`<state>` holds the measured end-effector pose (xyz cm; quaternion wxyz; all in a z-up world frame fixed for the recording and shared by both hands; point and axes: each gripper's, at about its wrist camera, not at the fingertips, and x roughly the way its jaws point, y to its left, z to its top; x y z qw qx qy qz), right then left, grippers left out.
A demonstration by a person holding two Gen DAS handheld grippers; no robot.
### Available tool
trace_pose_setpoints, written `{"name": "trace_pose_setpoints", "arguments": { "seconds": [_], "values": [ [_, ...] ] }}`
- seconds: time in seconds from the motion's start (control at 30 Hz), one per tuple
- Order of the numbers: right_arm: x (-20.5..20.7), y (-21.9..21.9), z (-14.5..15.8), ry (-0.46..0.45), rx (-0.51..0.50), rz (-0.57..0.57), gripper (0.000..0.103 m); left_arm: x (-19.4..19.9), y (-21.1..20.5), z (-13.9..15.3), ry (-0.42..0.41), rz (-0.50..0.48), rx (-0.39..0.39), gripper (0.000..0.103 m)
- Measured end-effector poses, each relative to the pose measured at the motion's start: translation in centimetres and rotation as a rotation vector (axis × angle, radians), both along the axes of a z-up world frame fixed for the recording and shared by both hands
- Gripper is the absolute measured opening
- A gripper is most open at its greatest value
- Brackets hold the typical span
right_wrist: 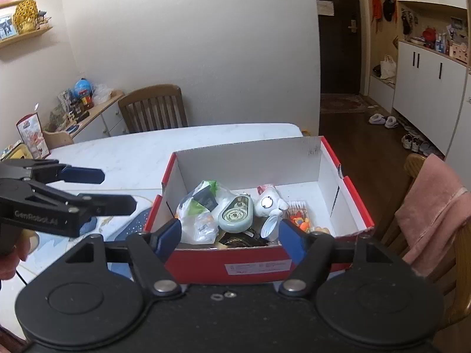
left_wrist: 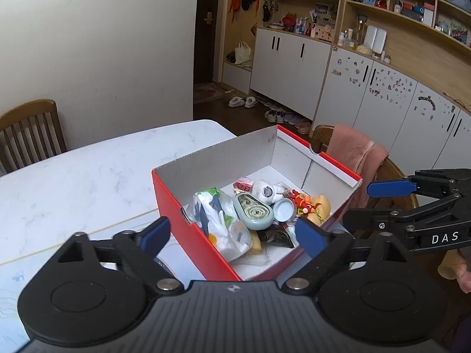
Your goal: Organize objects
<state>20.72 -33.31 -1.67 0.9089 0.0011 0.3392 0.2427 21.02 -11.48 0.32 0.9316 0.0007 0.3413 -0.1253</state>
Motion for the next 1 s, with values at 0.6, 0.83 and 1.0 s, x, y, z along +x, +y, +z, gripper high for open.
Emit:
{"name": "trace_pose_setpoints", "arguments": {
  "seconds": [0.6, 0.83, 1.0],
  "values": [
    [-4.5, 0.2, 0.8, -0.053, 0.02, -0.03, 0.078, -3.8, -0.5, 0.7, -0.048, -0.06, 0.001, 0.102],
    [-4.9, 0.1, 0.8, -0.052, 0.026, -0.046, 0.078, -4.0, -0.5, 1.1, -0.079, -0.067, -0.023, 0.102],
    [-5.0, 0.1, 0.7, -0.043, 0.027, -0.053, 0.079, -3.9, -0.5, 1.2, -0.086, -0.063, -0.027, 0.102]
  ]
}}
